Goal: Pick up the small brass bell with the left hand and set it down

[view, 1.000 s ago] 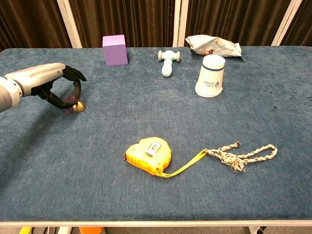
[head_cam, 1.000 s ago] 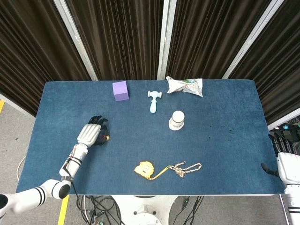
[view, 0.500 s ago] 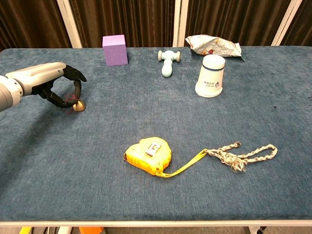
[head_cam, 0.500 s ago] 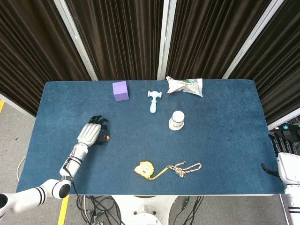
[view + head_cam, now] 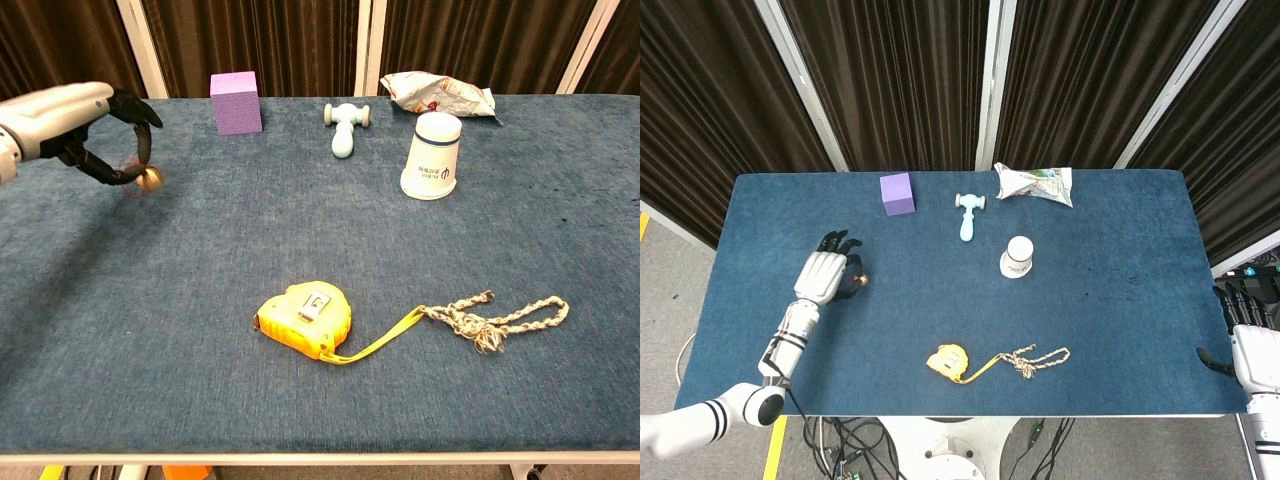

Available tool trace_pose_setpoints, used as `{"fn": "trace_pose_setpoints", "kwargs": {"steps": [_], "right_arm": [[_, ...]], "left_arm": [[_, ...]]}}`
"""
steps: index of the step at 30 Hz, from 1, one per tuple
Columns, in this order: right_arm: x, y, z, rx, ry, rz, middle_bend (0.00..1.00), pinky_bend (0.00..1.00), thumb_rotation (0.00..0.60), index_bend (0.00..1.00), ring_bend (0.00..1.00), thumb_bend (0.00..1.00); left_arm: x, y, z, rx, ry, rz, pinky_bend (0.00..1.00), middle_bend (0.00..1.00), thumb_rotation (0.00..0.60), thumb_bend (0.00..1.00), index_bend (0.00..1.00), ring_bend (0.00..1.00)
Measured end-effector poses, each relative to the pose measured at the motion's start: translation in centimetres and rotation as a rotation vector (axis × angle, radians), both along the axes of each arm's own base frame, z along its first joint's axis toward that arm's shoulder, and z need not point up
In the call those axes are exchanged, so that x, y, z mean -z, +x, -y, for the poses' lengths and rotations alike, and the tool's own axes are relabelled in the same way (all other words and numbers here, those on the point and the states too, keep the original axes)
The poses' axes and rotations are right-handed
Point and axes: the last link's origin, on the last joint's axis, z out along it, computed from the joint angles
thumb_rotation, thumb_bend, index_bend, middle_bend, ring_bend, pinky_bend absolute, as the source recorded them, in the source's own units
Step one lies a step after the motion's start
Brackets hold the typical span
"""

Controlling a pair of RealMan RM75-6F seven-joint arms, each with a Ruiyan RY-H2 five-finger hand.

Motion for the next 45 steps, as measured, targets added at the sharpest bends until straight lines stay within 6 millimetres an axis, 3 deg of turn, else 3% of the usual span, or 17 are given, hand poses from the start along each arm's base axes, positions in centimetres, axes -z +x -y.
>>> {"fn": "trace_pose_setpoints", "kwargs": {"steps": [4, 8, 17, 22, 33, 45], "right_arm": [[0.1, 0.0, 0.0, 0.001, 0.001, 0.001, 0.00, 0.00, 0.600, 0.00, 0.00, 0.11], [0.1, 0.0, 0.0, -0.001, 0.001, 0.001, 0.00, 0.00, 0.600, 0.00, 0.00, 0.11], [0.1, -0.4, 0.0, 0.013, 0.002, 0.004, 0.00, 0.00, 0.600, 0.00, 0.00, 0.11], [0.1, -0.4, 0.0, 0.011, 0.001, 0.004, 0.00, 0.00, 0.600, 0.00, 0.00, 0.11], [0.2, -0.4, 0.0, 0.013, 0.003, 0.003, 0.00, 0.00, 0.600, 0.00, 0.00, 0.11], [0.2, -0.6, 0.1, 0.017, 0.006, 0.004, 0.00, 0.00, 0.600, 0.00, 0.00, 0.11]], "left_arm": [[-0.9, 0.2, -0.1, 0.036, 0.089, -0.142, 0.00, 0.19, 0.600, 0.47, 0.60, 0.00], [-0.8, 0.5, 0.3, 0.056, 0.059, -0.180, 0.00, 0.19, 0.600, 0.47, 0.60, 0.00], [-0.4, 1.0, 1.0, -0.036, -0.091, 0.133, 0.00, 0.19, 0.600, 0.50, 0.62, 0.00], [1.0, 1.6, 1.9, -0.066, -0.209, 0.244, 0.00, 0.20, 0.600, 0.50, 0.63, 0.00], [0.3, 0.9, 1.0, -0.001, -0.050, 0.093, 0.00, 0.20, 0.600, 0.49, 0.63, 0.00], [2.1, -1.7, -0.1, -0.043, 0.010, -0.043, 0.00, 0.20, 0.600, 0.49, 0.63, 0.00]]}}
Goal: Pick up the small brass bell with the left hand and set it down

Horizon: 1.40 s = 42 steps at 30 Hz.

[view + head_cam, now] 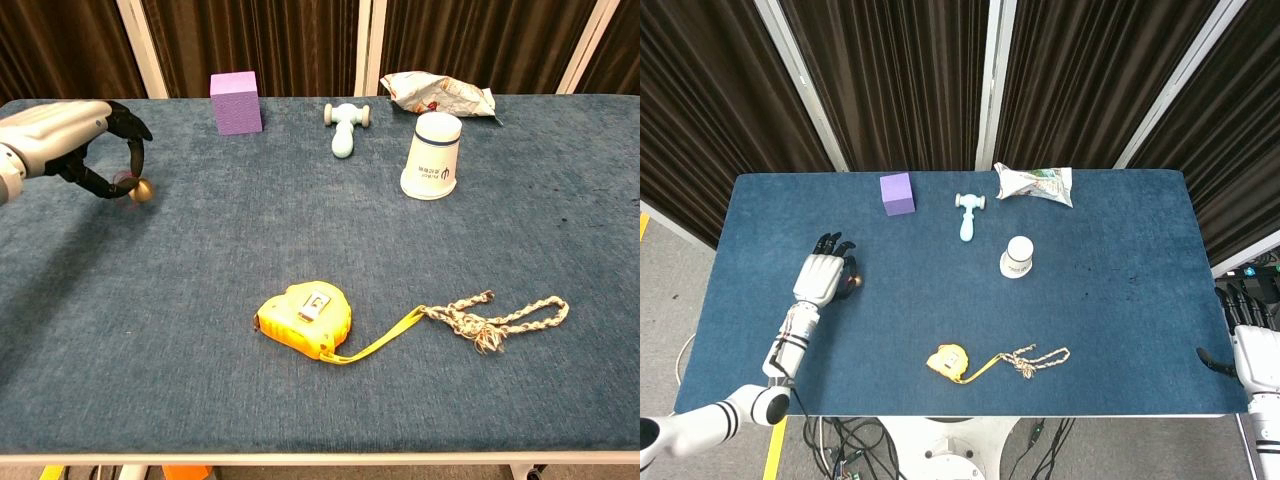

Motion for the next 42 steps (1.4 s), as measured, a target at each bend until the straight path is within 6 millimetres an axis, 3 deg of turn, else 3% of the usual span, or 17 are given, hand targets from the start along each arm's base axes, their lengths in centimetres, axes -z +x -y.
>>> {"fn": "trace_pose_setpoints", "kwargs": {"steps": [9, 17, 27, 32, 35, 42], "right_arm": [[0.0, 0.0, 0.0, -0.001, -0.002, 0.001, 0.00, 0.00, 0.600, 0.00, 0.00, 0.11], [0.0, 0.0, 0.0, 0.001, -0.002, 0.000, 0.00, 0.00, 0.600, 0.00, 0.00, 0.11], [0.0, -0.1, 0.0, 0.001, -0.002, 0.001, 0.00, 0.00, 0.600, 0.00, 0.00, 0.11], [-0.1, 0.0, -0.1, -0.003, -0.007, 0.007, 0.00, 0.00, 0.600, 0.00, 0.00, 0.11], [-0.1, -0.1, 0.0, 0.000, -0.007, 0.008, 0.00, 0.00, 0.600, 0.00, 0.00, 0.11], [0.6, -0.1, 0.2, -0.006, 0.001, 0.025, 0.00, 0.00, 0.600, 0.00, 0.00, 0.11]], "left_arm": [[0.7, -0.6, -0.2, -0.013, -0.001, -0.021, 0.00, 0.20, 0.600, 0.49, 0.62, 0.00], [0.8, -0.7, -0.2, -0.012, -0.010, -0.032, 0.00, 0.20, 0.600, 0.47, 0.52, 0.00], [0.3, -0.8, -0.1, -0.004, 0.013, -0.014, 0.00, 0.17, 0.600, 0.26, 0.20, 0.00], [-1.6, -0.4, 1.0, 0.039, 0.086, 0.015, 0.00, 0.13, 0.600, 0.21, 0.15, 0.00], [-3.7, -1.2, 2.6, 0.069, 0.172, 0.011, 0.00, 0.10, 0.600, 0.20, 0.15, 0.00], [-9.6, -7.9, 9.4, -0.007, 0.329, -0.011, 0.00, 0.08, 0.600, 0.20, 0.14, 0.00]]}}
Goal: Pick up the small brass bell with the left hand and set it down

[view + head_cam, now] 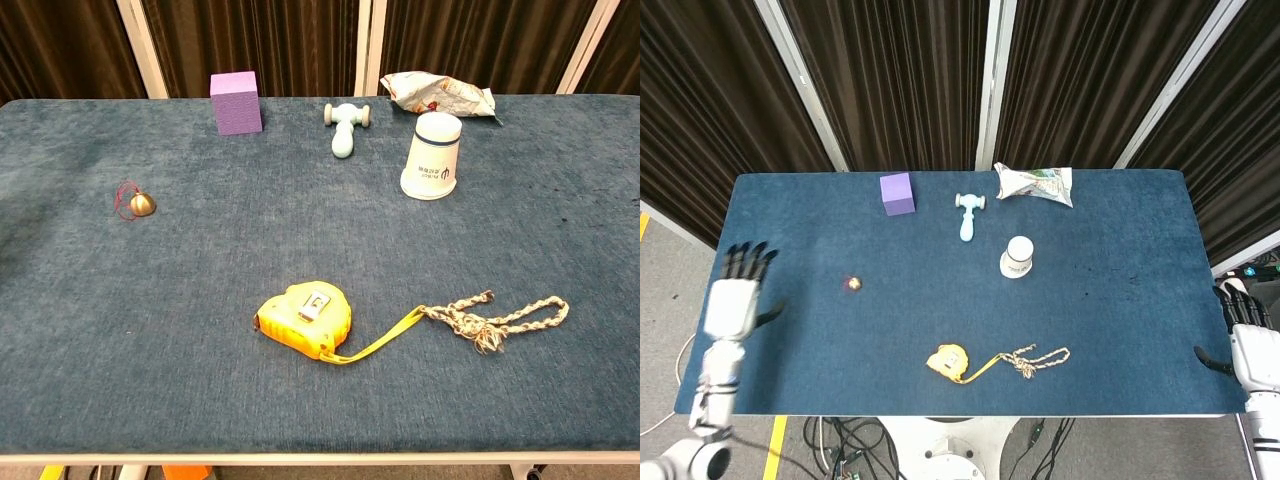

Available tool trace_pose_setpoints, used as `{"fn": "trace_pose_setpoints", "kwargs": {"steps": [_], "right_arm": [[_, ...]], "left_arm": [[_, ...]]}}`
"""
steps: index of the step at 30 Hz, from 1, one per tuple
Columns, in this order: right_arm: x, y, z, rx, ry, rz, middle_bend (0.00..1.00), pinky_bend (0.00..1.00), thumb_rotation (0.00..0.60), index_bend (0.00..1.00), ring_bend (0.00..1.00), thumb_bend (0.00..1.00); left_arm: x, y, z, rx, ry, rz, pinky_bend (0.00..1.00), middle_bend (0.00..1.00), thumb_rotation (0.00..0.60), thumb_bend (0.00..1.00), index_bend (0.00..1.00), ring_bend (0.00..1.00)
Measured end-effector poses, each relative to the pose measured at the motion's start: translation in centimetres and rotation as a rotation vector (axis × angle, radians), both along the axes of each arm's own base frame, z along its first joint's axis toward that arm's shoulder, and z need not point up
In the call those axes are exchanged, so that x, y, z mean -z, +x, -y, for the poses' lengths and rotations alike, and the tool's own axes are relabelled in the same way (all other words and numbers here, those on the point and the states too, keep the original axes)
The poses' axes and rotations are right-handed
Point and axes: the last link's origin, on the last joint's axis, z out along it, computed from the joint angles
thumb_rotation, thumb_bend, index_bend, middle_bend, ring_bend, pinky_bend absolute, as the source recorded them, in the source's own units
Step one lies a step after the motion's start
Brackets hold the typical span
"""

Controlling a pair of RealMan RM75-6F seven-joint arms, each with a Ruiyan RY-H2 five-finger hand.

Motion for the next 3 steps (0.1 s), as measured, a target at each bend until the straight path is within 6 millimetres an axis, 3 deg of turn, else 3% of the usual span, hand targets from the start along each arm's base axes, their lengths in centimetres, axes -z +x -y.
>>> {"fn": "trace_pose_setpoints", "kwargs": {"steps": [3], "right_arm": [[0.4, 0.1, 0.2, -0.005, 0.015, 0.002, 0.00, 0.00, 0.600, 0.00, 0.00, 0.11]], "left_arm": [[-1.7, -2.7, 2.7, -0.059, -0.002, 0.016, 0.00, 0.08, 0.600, 0.19, 0.14, 0.00]]}}
